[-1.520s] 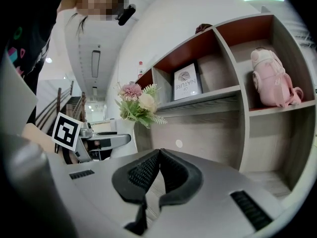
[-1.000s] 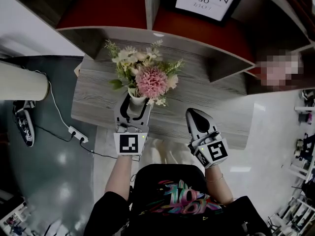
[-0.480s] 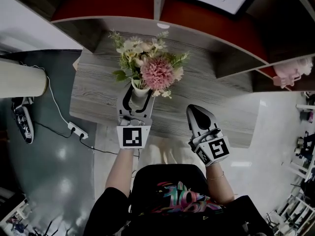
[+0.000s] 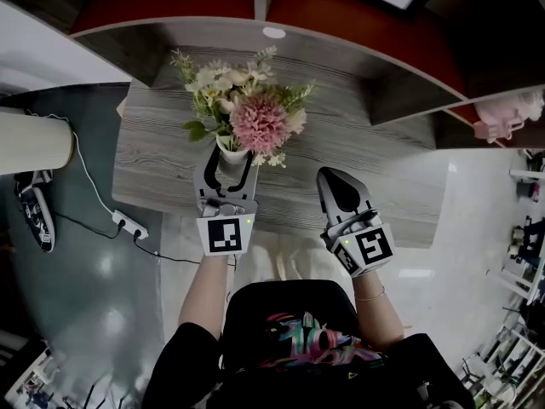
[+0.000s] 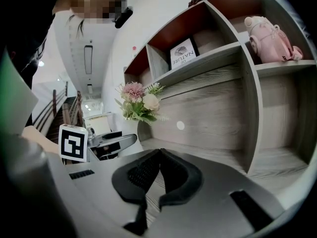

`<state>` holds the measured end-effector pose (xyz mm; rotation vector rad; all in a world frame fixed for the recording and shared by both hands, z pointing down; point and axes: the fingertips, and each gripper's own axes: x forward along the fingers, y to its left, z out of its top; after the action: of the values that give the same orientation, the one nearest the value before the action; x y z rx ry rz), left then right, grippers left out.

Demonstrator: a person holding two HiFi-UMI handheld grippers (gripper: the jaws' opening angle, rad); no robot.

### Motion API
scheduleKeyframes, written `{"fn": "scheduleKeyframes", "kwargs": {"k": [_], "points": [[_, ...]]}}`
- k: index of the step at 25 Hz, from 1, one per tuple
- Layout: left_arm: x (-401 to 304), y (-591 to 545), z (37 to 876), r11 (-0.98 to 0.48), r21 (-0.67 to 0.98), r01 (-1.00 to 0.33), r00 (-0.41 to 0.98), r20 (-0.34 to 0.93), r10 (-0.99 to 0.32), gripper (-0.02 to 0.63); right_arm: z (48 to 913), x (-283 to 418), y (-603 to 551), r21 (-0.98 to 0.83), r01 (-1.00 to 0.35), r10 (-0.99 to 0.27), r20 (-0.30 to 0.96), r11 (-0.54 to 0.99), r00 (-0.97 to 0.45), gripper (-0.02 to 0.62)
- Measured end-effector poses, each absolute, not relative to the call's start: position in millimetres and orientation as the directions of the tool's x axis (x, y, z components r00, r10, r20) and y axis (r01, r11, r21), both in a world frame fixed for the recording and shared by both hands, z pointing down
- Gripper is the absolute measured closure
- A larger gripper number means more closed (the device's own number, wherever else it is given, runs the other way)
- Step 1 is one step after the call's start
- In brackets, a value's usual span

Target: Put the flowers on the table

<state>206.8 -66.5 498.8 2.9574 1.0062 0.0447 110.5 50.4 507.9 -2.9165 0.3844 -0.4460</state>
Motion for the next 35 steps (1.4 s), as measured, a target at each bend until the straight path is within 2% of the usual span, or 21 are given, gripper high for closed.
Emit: {"fn": "scheduleKeyframes", "kwargs": {"k": [18, 24, 27, 30, 35], "points": [[187, -79, 506, -0.808, 0.026, 0.589, 0.807, 0.016, 0.590, 0.336, 510, 107, 41, -0.199, -0.235, -0.286, 0.285, -0.951, 0.915, 0.578], [183, -77, 505, -0.726, -0.217, 0.652, 0.751, 0.054, 0.658, 0.336, 511, 99, 35, -0.192, -0.243, -0.292, 0.288, -0.951, 0.912, 0.578], [182, -79, 503, -0.746, -0.151, 0.648, 0.758, 0.030, 0.652, 0.336, 509, 96, 34, -0.190, -0.240, -0.288, 0.286, -0.952, 0.914, 0.578], [179, -81, 501, -0.707, -0.240, 0.665, 0.735, 0.045, 0.677, 0.336, 507, 94, 33, -0.185, -0.237, -0.282, 0.279, -0.954, 0.918, 0.578], [176, -86, 496, -0.708, -0.252, 0.659, 0.738, 0.039, 0.673, 0.336, 501, 92, 31, -0.175, -0.235, -0.277, 0.273, -0.956, 0.921, 0.578]]}}
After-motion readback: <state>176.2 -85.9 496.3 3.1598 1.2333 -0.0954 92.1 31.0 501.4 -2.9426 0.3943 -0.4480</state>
